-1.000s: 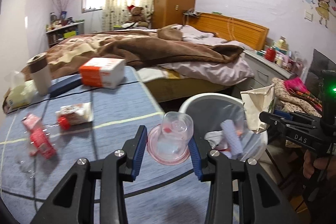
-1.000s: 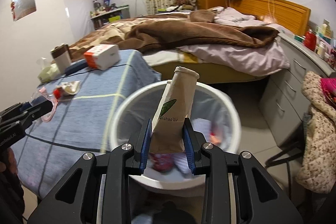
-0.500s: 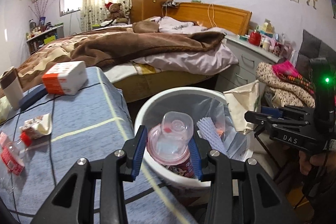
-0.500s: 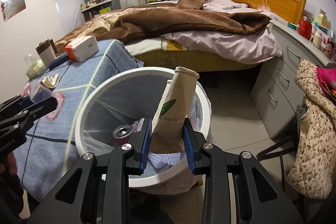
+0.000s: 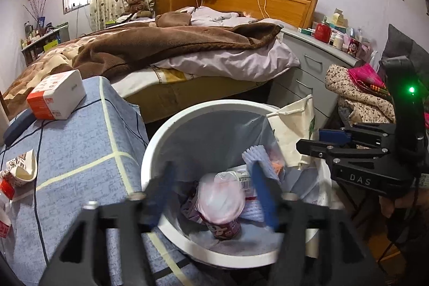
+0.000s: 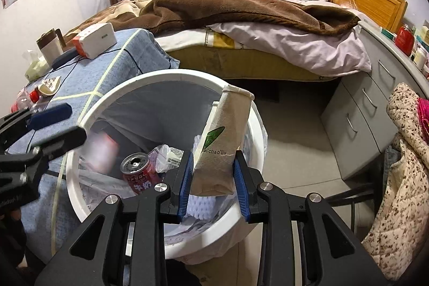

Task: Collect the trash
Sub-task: 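Open both tools to drop the cup and paper bag into the wastebasket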

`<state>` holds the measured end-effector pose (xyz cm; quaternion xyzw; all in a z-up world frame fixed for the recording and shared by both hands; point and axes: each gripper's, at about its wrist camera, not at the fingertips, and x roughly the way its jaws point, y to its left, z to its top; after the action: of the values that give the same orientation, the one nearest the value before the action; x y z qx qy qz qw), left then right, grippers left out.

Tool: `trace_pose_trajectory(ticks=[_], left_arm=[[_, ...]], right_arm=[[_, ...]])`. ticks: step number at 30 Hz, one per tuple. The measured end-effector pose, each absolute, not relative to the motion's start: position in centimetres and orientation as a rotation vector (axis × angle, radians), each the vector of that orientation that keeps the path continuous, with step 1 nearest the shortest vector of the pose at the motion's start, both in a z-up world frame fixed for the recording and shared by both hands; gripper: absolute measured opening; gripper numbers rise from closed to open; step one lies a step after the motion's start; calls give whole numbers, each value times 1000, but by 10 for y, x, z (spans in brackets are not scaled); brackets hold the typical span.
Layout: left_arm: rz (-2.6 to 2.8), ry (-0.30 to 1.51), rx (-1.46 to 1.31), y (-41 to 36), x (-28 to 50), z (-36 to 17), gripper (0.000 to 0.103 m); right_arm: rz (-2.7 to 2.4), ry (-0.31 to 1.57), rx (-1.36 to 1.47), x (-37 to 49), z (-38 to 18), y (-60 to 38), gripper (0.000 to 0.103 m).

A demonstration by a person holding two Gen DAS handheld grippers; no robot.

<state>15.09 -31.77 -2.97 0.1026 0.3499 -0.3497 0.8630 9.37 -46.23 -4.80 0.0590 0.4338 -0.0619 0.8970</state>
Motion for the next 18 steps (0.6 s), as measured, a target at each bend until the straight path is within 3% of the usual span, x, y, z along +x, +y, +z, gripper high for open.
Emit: trace_pose_trajectory(ticks=[3,5,6,18], left_arm=[[-717,750,196,-315,155,-31,73],[-712,757,187,-312,155,-31,75],[-710,760,182,-311,156,-31,75],[-673,740,165,-290,149,-23,77]], right_arm=[[-146,886,116,93,-48,-465,40],[-140,888,119,91,-48,-466,57],[-139,885,119,91,-48,-466,60],[-156,834,146,85,-38,-461,61]])
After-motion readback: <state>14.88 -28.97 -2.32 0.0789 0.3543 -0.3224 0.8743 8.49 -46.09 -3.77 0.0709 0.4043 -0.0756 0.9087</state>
